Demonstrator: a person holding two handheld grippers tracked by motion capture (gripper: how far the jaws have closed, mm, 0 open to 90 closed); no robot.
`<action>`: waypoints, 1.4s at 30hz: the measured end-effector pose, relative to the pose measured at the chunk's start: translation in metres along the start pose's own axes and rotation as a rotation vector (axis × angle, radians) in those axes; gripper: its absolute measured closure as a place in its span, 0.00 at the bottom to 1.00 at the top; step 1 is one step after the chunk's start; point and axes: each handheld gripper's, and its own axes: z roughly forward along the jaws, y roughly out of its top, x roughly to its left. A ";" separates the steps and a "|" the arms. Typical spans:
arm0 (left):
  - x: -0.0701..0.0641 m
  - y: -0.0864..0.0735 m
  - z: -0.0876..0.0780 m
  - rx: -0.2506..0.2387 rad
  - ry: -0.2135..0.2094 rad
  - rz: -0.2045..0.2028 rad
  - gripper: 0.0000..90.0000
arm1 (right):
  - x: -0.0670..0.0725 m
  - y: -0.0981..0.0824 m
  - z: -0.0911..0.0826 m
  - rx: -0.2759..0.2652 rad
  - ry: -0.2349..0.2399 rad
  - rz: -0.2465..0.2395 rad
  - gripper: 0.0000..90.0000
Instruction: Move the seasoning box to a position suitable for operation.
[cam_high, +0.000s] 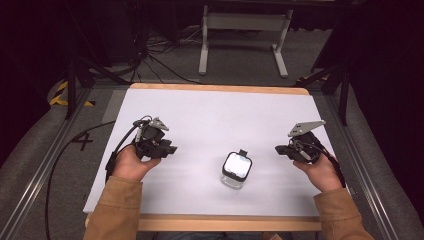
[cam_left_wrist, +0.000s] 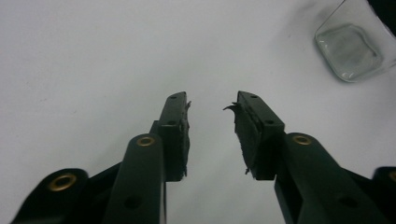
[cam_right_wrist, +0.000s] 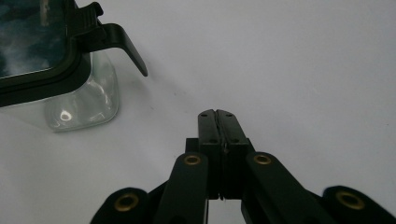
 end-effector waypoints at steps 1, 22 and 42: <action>-0.001 0.000 -0.001 -0.007 -0.005 -0.004 0.70 | 0.000 0.000 -0.001 0.004 0.003 0.002 1.00; -0.015 0.010 -0.004 -0.033 -0.059 0.026 0.62 | 0.042 0.007 0.036 0.137 0.208 -0.133 1.00; -0.019 0.012 0.002 0.002 -0.072 0.049 0.61 | 0.060 0.007 0.061 0.180 0.291 -0.175 1.00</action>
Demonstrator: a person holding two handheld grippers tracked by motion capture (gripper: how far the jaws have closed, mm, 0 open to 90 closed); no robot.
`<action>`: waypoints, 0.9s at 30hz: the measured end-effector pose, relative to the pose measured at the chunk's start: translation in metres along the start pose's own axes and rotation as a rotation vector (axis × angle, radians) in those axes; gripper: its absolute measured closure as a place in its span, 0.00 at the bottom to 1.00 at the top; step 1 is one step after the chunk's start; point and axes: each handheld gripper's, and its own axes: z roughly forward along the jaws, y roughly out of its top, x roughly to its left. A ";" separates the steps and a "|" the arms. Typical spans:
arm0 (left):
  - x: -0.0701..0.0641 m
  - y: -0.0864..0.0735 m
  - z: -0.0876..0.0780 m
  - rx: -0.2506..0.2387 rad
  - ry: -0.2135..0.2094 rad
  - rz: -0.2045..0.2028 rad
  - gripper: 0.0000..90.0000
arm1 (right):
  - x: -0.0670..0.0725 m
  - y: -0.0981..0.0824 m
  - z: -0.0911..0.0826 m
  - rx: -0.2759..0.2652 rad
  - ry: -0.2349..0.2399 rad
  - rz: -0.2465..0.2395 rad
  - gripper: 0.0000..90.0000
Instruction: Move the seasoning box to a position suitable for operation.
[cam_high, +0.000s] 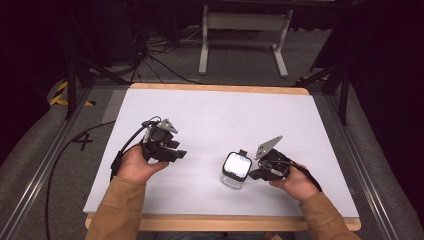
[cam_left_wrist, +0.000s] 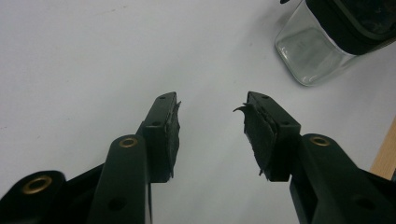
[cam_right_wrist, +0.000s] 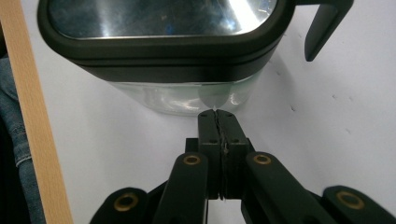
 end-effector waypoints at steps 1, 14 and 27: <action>0.000 0.000 0.001 -0.001 0.000 0.002 0.61 | 0.000 0.000 0.001 0.002 0.000 0.000 1.00; -0.001 -0.012 0.001 0.029 0.011 -0.018 0.61 | -0.007 0.009 0.009 -0.020 -0.006 0.003 1.00; -0.001 -0.026 -0.004 0.035 0.026 -0.052 0.60 | -0.012 0.022 0.021 -0.039 -0.042 -0.019 1.00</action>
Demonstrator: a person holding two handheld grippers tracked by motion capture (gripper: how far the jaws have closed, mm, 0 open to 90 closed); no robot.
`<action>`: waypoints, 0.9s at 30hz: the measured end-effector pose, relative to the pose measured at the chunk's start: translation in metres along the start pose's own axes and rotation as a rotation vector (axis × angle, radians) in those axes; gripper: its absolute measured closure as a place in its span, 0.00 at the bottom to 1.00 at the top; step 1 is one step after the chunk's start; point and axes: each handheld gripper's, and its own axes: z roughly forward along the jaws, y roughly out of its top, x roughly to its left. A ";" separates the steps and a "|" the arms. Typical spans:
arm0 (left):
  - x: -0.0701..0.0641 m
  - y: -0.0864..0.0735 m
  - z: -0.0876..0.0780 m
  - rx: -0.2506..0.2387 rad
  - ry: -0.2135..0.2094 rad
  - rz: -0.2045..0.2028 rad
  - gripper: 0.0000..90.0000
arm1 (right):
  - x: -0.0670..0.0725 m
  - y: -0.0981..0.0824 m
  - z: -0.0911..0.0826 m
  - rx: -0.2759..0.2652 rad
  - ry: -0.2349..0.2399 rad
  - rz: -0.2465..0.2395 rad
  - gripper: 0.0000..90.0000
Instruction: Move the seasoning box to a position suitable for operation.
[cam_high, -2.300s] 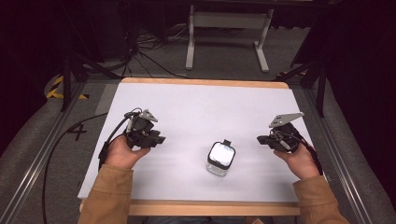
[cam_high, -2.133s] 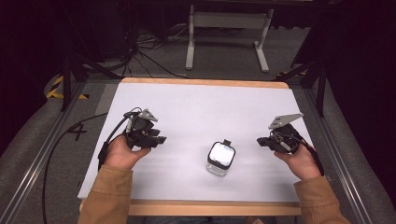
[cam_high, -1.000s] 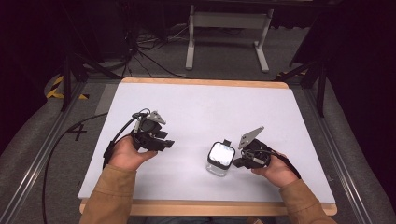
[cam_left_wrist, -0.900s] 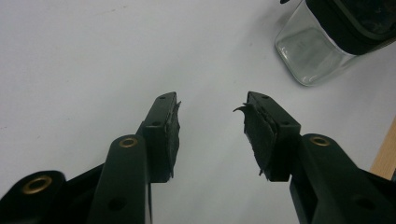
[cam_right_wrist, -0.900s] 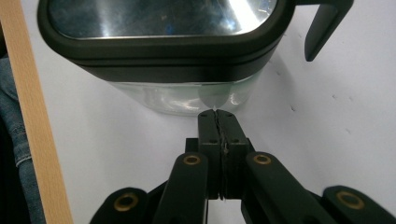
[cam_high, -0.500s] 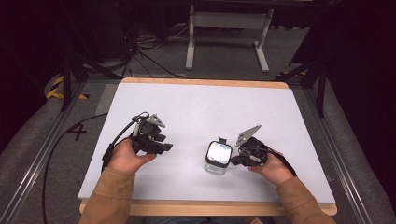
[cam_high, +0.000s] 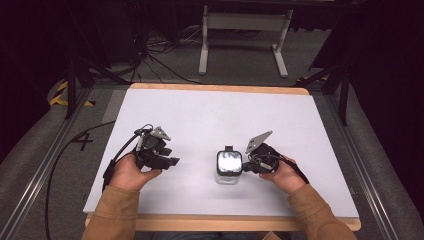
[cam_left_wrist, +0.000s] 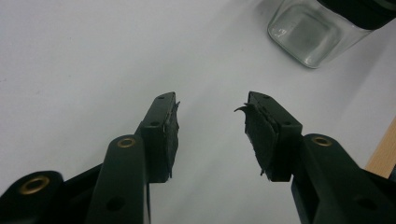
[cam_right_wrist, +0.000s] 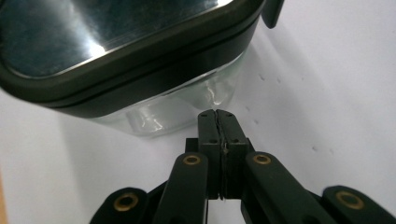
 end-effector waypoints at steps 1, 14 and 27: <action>0.000 -0.001 -0.001 0.008 -0.003 0.001 0.60 | 0.000 0.001 0.001 0.001 0.002 0.000 1.00; 0.001 0.007 0.002 -0.024 -0.003 -0.029 0.57 | -0.003 0.001 -0.005 -0.040 -0.035 0.021 1.00; -0.012 0.041 0.006 -0.089 -0.097 0.104 0.82 | -0.006 -0.034 -0.047 -0.143 -0.146 0.114 1.00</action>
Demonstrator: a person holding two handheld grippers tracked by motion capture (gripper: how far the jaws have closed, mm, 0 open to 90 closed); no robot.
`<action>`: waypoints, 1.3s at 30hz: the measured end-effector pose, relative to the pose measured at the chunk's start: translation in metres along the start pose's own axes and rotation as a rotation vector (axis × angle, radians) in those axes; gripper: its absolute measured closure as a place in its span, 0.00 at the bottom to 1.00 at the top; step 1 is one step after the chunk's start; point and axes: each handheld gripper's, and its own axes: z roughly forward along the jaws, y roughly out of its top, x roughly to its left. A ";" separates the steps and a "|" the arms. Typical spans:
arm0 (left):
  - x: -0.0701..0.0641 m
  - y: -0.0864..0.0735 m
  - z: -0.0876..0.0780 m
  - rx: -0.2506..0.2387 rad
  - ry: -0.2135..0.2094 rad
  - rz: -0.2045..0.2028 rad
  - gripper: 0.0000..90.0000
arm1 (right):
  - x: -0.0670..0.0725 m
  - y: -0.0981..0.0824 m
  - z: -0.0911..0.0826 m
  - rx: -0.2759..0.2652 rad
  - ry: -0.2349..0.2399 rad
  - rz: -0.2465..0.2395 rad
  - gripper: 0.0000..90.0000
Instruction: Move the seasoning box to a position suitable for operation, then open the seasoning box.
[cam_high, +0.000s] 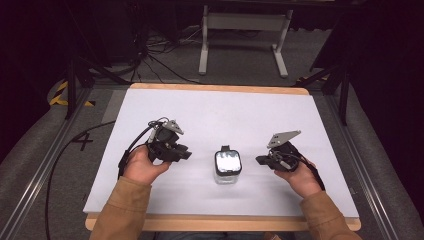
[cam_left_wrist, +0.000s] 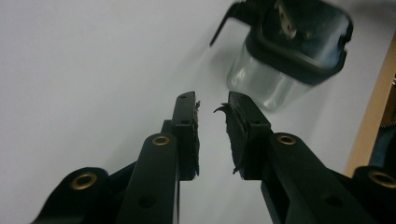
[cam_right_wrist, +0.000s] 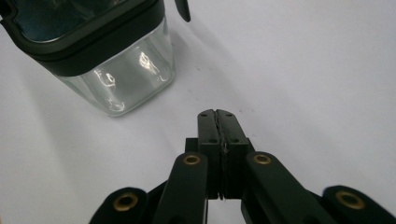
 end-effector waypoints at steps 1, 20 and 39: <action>-0.001 0.003 0.000 -0.018 0.002 0.010 0.82 | 0.000 -0.002 -0.002 -0.002 -0.005 0.010 1.00; 0.004 0.047 0.028 -0.143 -0.155 -0.012 0.94 | 0.001 -0.016 -0.019 -0.045 -0.062 0.042 1.00; -0.005 0.063 0.073 -0.096 -0.190 0.060 0.95 | 0.004 -0.029 -0.021 -0.043 -0.061 0.061 0.99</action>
